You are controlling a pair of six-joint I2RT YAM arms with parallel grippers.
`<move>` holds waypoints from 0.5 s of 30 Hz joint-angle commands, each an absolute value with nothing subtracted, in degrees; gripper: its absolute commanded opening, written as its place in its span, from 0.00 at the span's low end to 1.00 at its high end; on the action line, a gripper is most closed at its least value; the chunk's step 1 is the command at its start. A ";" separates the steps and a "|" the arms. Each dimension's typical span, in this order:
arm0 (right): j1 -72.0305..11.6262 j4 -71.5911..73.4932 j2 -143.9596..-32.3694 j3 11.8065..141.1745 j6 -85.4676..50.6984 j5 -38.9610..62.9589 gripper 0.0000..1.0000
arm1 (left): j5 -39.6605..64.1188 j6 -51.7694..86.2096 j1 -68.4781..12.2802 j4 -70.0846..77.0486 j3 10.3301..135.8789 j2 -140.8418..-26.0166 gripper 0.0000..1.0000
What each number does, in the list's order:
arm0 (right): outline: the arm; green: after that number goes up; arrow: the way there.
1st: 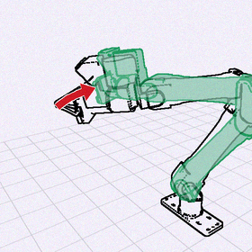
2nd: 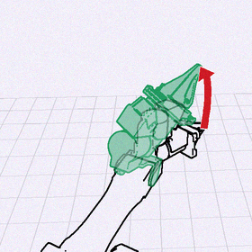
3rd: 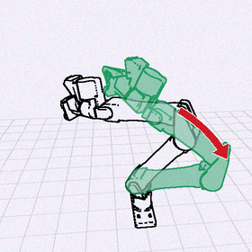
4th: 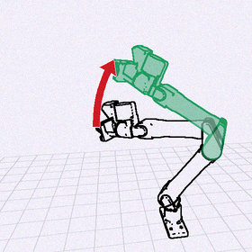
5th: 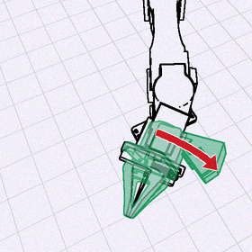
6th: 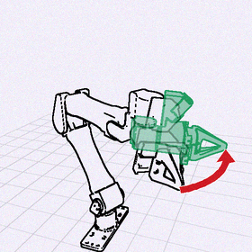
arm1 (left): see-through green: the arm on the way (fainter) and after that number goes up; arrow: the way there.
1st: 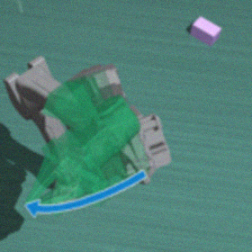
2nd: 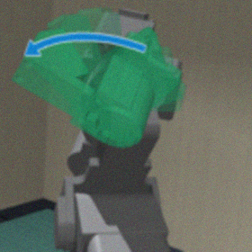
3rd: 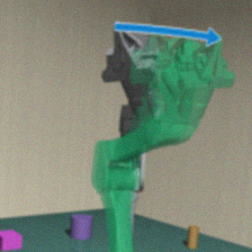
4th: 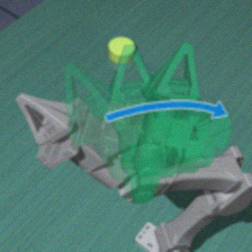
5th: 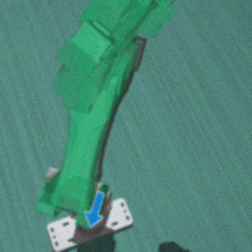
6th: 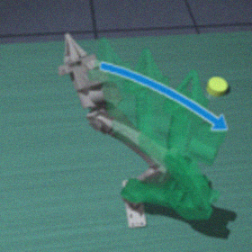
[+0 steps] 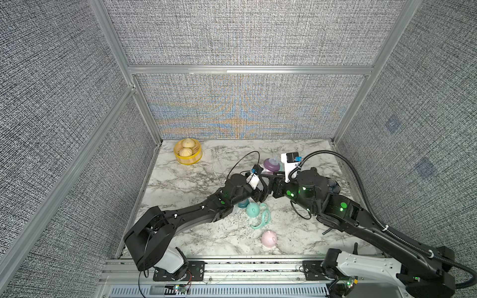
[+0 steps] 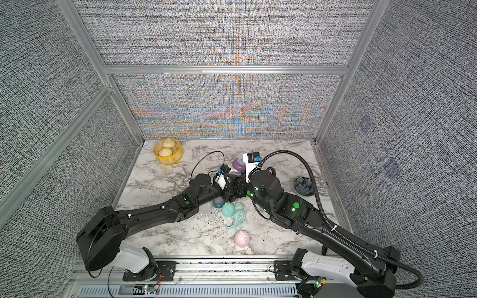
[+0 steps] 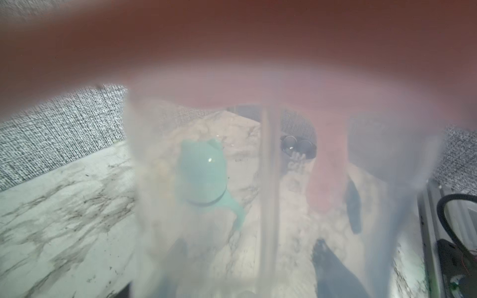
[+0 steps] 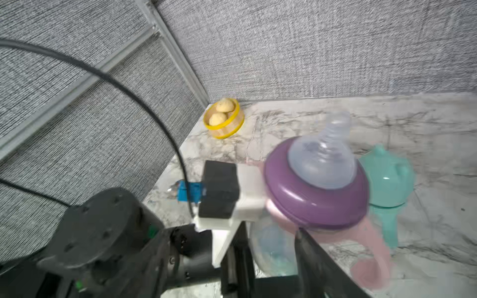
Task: Assemble the baby bottles
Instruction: Screw the nipple onto the baby bottle.
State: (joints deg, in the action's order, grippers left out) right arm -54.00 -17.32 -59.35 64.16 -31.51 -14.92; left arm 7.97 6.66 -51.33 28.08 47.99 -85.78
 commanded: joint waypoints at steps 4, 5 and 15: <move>-54.14 -16.06 -57.27 63.55 -30.20 -8.97 0.77 | 8.19 7.37 -51.24 30.38 47.82 -85.79 0.00; -54.09 -16.35 -56.85 63.54 -29.91 -9.30 0.77 | 8.17 7.30 -51.17 30.53 47.80 -85.78 0.00; -53.99 -23.81 -52.16 64.16 -25.33 -12.49 0.77 | 10.97 6.88 -50.46 31.28 45.89 -84.43 0.00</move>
State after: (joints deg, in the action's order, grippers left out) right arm -54.04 -20.78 -53.15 63.79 -28.10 -10.15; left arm 9.17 6.90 -50.72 28.34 46.61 -85.17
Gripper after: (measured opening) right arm 0.769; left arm 0.782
